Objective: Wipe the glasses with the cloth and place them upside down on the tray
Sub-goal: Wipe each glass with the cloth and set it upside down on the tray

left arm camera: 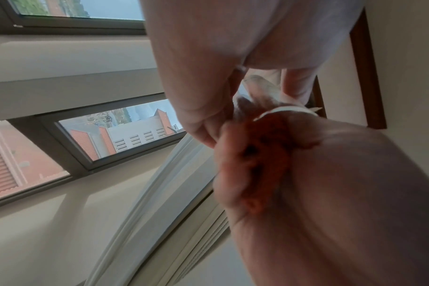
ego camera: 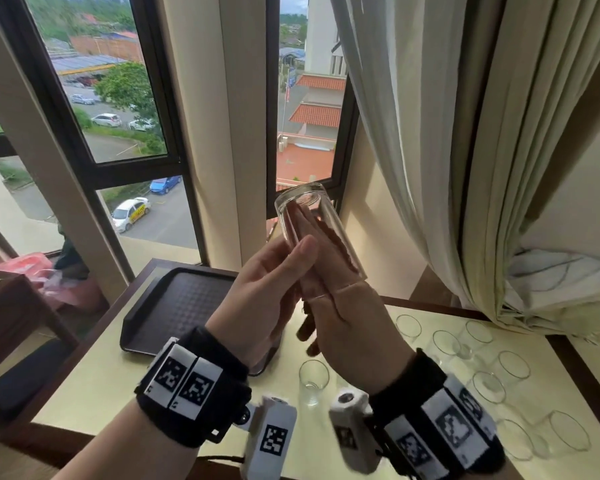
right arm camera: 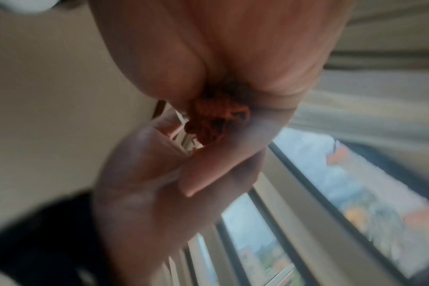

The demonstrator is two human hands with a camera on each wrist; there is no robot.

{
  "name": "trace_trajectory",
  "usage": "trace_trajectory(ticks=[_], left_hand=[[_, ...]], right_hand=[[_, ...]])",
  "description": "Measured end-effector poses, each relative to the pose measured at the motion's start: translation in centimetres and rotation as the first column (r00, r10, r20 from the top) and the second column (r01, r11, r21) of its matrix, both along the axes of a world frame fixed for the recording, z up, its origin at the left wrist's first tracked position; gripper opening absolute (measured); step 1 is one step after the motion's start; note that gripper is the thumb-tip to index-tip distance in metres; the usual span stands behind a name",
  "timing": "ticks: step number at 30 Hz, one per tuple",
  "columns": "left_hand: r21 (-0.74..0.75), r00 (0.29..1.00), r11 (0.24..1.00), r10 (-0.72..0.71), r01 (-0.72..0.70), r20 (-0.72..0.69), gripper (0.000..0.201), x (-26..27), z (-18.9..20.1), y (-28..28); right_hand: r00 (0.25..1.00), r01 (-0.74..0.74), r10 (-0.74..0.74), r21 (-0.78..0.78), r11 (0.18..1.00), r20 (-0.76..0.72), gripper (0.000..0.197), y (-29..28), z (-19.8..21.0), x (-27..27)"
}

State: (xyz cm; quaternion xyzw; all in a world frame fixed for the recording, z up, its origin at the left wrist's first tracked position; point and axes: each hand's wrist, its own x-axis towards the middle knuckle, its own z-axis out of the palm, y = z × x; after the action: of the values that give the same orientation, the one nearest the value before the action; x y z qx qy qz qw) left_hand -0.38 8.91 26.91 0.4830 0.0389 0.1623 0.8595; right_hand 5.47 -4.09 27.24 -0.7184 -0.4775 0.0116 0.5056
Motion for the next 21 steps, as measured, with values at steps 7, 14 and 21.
trace_trajectory(ticks=[7, 14, 21], left_hand=[[-0.069, 0.996, 0.997, 0.034, -0.028, 0.080, 0.090, 0.2, 0.5, 0.4], [0.155, 0.998, 0.986, 0.054, -0.056, 0.014, 0.041, 0.6, 0.1, 0.4], [-0.034, 0.997, 0.999, -0.019, 0.021, 0.071, 0.077, 0.6, -0.7, 0.8]], right_hand=[[0.780, -0.174, 0.324, 0.312, 0.934, -0.535, 0.042, -0.1, 0.5, -0.4], [0.873, 0.275, -0.186, -0.141, 0.951, 0.451, 0.068, -0.2, 0.0, 1.3], [0.622, -0.193, 0.456, 0.441, 0.877, -0.636, 0.047, -0.3, 0.8, 0.1]])
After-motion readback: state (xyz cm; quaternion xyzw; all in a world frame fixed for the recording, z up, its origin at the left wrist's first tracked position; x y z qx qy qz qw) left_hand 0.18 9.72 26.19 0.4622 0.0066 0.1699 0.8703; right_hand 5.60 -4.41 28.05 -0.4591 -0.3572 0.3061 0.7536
